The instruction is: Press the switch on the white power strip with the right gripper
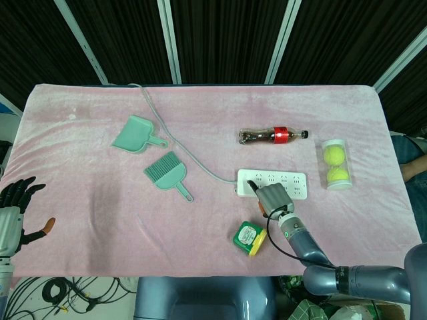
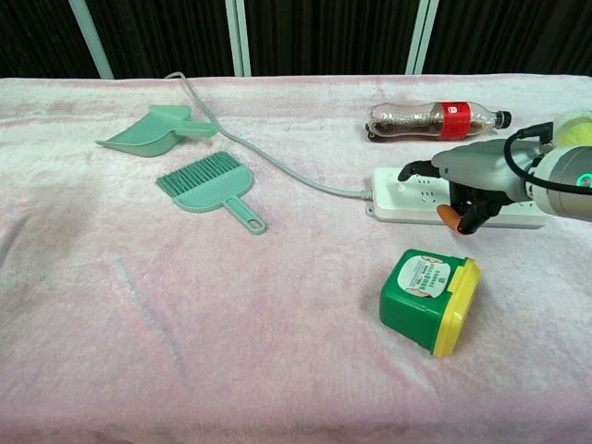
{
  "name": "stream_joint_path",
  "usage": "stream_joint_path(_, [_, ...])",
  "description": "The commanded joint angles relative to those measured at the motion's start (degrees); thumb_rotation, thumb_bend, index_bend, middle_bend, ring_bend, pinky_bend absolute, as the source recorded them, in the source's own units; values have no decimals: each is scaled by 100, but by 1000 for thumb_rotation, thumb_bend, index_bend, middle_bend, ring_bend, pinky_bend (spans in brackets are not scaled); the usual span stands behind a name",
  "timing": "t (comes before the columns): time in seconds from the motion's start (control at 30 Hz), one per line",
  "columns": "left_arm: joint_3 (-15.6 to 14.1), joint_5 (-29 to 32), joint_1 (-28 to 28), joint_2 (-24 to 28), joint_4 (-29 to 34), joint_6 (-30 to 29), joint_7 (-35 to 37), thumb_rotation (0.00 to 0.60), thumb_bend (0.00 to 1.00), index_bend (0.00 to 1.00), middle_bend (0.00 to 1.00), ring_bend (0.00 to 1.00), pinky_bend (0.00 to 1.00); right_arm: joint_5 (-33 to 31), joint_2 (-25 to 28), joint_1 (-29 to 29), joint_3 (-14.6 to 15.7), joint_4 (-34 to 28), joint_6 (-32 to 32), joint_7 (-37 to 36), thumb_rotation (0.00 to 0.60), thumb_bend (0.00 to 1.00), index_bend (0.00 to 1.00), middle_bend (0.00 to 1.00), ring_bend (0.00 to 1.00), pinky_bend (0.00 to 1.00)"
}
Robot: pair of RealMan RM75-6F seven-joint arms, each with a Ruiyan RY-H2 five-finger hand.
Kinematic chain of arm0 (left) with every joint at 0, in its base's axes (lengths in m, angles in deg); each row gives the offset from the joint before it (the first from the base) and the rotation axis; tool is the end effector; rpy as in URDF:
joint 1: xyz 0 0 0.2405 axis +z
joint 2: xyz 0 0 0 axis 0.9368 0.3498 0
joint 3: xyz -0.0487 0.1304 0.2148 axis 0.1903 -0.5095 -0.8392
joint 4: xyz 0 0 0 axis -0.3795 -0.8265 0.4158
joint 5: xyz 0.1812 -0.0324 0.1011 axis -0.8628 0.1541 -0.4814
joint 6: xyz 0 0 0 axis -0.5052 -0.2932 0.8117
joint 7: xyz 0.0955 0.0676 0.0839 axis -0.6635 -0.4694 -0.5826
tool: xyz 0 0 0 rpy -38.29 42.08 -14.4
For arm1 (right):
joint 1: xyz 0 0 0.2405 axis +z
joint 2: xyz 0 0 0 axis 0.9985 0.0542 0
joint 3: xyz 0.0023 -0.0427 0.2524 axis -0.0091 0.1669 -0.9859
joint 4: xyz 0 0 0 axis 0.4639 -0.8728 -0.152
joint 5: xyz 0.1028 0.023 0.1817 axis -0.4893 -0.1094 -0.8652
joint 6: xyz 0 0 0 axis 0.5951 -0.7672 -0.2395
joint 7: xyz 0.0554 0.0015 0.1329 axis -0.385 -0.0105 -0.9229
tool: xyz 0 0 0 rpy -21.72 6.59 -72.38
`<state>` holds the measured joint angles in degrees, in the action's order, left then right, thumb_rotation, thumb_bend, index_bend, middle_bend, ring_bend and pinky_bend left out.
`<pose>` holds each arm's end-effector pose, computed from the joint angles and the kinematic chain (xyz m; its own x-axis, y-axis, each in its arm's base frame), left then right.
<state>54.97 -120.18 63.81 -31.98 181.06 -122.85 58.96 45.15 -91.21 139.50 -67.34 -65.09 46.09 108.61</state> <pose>-0.2882 0.1904 0.1498 0.2322 -0.0113 0.9726 0.9716 0.0493 -0.2314 -0.1531 -0.3263 -0.0117 0.6021 -0.4563 0.6551 -0.7979 -0.3150 0.5140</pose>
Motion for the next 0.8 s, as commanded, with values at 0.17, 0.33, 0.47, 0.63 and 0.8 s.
stream_joint_path(0.17, [-7,-13,10,-2,-4,-17,3,600,272,189,76,27,0,-15,0,18,18,-11,-10,5,600,642,118,991,1000,1000])
stream_joint_path(0.33, [1,-7,11,-1,-8,-25,15,600,272,190,75,27,0,-57,-11,44,20,9,-26,10,600,642,118,991,1000,1000])
stream_joint_path(0.47, [2,-1,8,-1,-12,-16,18,600,272,189,75,27,0,-65,-3,62,15,4,-17,16,600,643,118,991,1000,1000])
stream_joint_path(0.63, [4,3,11,0,-19,-18,31,600,272,189,75,27,0,-96,0,80,21,-3,-19,30,600,642,118,991,1000,1000])
stream_joint_path(0.8, [-4,-9,12,3,-28,-16,40,600,272,190,76,27,0,-162,4,97,64,8,-56,50,600,643,119,991,1000,1000])
